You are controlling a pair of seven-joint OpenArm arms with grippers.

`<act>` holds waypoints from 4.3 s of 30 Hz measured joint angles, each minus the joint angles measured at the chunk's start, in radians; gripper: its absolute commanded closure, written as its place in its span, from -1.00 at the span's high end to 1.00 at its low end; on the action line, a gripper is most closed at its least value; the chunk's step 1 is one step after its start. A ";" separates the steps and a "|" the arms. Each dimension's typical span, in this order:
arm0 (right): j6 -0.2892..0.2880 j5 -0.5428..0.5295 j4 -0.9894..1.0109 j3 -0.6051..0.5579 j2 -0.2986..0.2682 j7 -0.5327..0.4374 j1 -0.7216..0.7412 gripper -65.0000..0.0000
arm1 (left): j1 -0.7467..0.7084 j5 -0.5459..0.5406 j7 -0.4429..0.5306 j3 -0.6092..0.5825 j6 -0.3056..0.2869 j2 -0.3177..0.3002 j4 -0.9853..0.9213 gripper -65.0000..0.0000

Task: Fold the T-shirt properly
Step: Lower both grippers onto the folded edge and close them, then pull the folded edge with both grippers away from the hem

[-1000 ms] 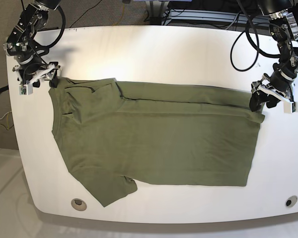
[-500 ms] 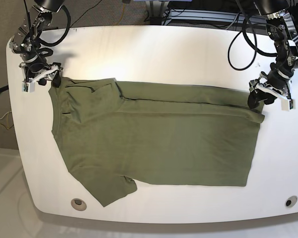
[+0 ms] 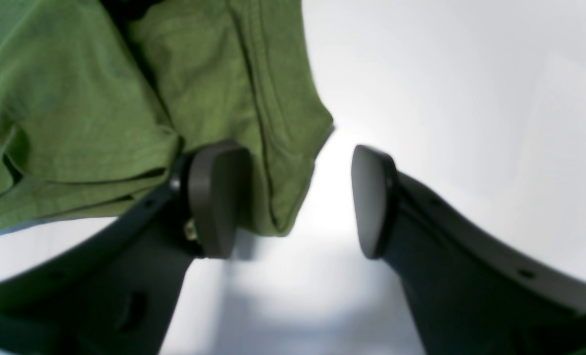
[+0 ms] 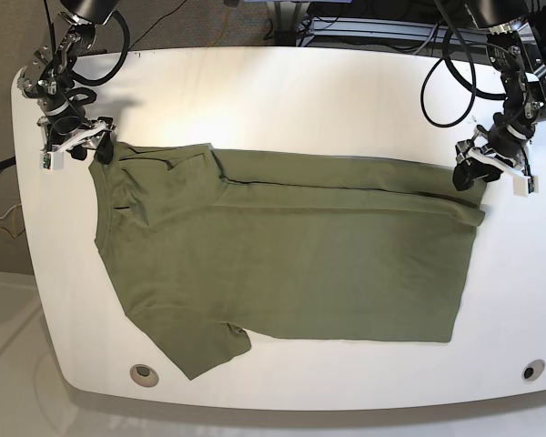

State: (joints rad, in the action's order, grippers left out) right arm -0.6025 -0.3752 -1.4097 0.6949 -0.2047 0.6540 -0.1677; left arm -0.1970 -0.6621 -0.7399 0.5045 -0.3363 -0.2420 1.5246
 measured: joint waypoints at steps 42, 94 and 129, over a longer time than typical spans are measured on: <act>0.000 -0.018 0.006 -0.035 0.041 -0.008 0.031 -1.00 | 0.057 -0.031 0.061 0.103 -0.008 -0.002 -0.209 0.32; 0.000 -0.014 -0.120 -0.034 0.050 0.024 -0.103 -1.00 | -0.109 -0.119 0.113 0.070 -0.043 -0.014 -0.183 -1.00; -0.014 -0.095 -0.393 -0.024 0.059 0.062 -0.490 -1.00 | -0.429 -0.117 0.093 0.083 -0.050 -0.045 0.051 -1.00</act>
State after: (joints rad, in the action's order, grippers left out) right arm -0.6167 -0.4706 -1.8027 0.6704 -0.1455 0.7158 -0.6575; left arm -0.6262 -0.7795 -0.6464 0.5877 -0.3859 -0.2867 1.5753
